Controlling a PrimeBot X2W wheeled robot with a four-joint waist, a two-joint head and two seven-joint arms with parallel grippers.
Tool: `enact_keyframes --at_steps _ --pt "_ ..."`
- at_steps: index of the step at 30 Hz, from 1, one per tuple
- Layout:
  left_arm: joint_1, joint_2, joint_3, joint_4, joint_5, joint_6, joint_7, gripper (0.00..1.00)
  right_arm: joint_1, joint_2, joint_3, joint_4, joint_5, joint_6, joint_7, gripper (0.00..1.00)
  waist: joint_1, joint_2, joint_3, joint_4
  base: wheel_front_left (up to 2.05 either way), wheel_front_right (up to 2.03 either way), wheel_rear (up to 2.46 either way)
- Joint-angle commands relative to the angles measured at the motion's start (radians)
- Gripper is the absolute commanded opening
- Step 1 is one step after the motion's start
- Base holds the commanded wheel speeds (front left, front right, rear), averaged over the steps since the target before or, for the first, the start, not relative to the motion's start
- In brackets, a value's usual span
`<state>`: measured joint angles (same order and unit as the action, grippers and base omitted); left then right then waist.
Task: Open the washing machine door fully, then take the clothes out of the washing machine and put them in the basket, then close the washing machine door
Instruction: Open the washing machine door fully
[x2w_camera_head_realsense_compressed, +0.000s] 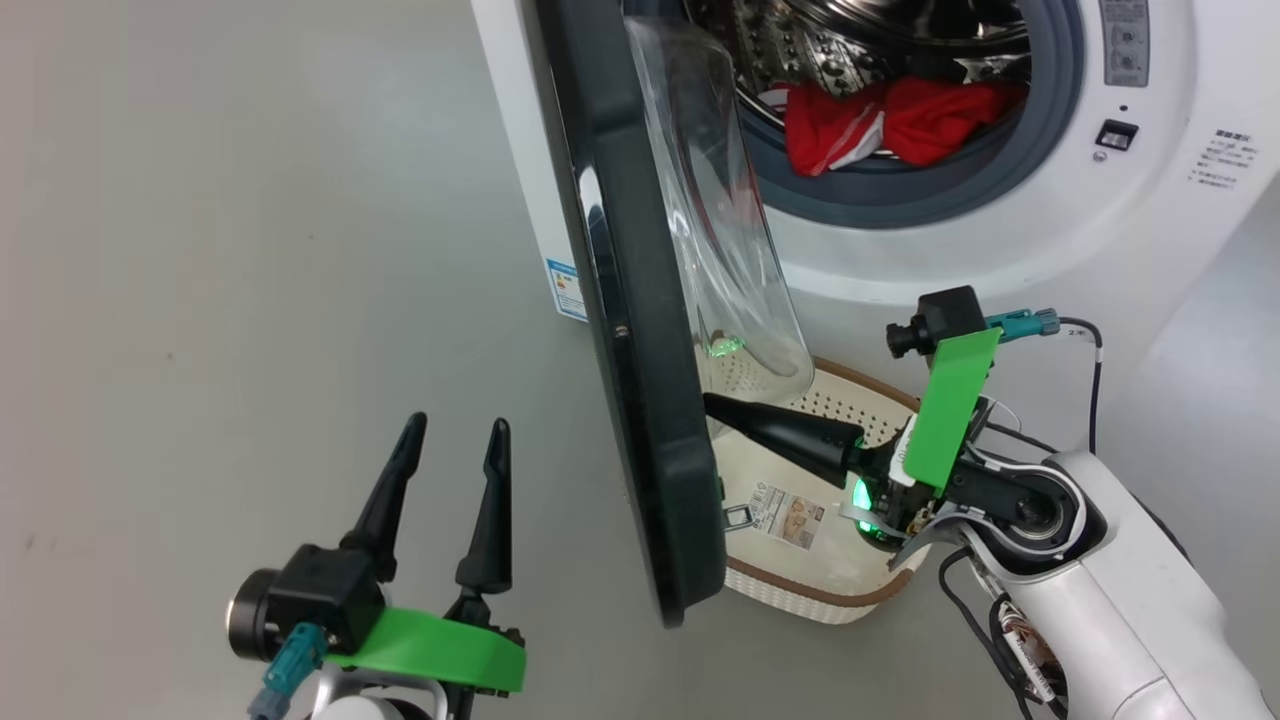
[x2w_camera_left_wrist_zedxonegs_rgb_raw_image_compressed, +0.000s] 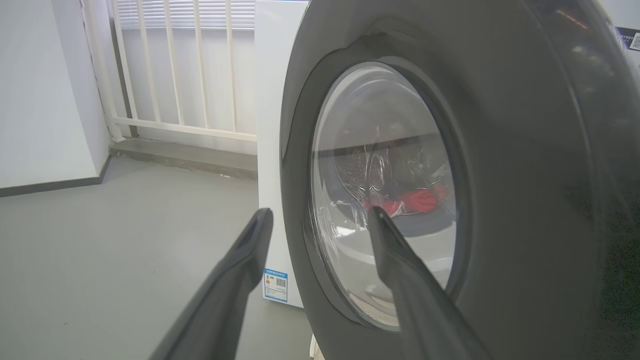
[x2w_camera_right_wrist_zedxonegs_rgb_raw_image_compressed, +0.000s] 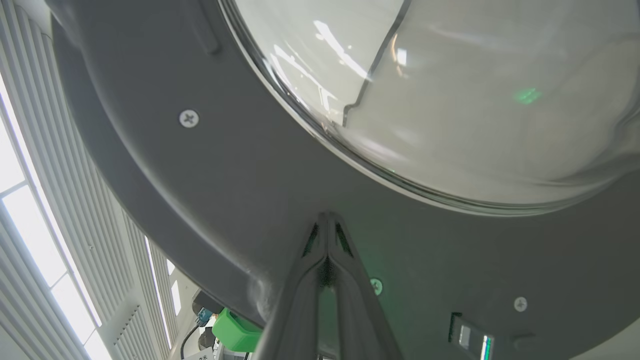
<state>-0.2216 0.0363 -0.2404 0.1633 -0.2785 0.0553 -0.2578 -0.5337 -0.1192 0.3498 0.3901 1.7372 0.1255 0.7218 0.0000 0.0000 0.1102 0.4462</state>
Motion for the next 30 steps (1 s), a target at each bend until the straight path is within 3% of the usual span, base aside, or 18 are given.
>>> enact_keyframes --at_steps 1,20,21,22,23,25,30 --pt "-0.003 0.014 0.024 -0.02 -0.01 0.008 -0.004 1.0 0.003 0.03 0.03 -0.023 0.011 0.005 0.002 0.0 0.0 0.0 -0.015 0.02 0.0 0.0 0.0" --pt "0.015 0.014 0.023 0.001 -0.013 0.0 -0.004 1.0 0.033 0.018 0.052 -0.006 -0.009 0.005 -0.058 0.0 0.0 0.0 -0.048 0.05 0.0 0.0 0.0" --pt "0.016 0.014 0.023 0.004 -0.013 -0.002 -0.004 1.0 0.036 0.014 0.048 -0.005 -0.015 0.005 -0.072 0.07 0.0 0.0 -0.05 0.048 0.0 0.0 0.0" --pt "0.017 0.014 0.023 0.007 -0.013 -0.004 -0.004 1.0 0.039 0.012 0.043 -0.003 -0.02 0.005 -0.086 0.39 0.0 0.0 -0.053 0.046 0.0 0.0 0.0" --pt "0.018 0.015 0.023 0.009 -0.013 -0.006 -0.004 1.0 0.043 0.009 0.039 -0.004 -0.025 0.005 -0.099 0.64 0.0 0.0 -0.057 0.043 0.0 0.0 0.0" --pt "0.019 0.015 0.024 0.011 -0.013 -0.008 -0.004 1.0 0.051 -0.002 0.032 -0.009 -0.046 0.005 -0.132 1.0 0.0 0.0 -0.061 0.038 0.0 0.0 0.0" --pt "0.032 0.015 0.033 -0.006 -0.017 -0.017 -0.004 1.0 0.071 -0.044 0.037 -0.012 -0.195 0.005 -0.28 1.0 0.0 0.0 -0.073 0.016 0.0 0.0 0.0"
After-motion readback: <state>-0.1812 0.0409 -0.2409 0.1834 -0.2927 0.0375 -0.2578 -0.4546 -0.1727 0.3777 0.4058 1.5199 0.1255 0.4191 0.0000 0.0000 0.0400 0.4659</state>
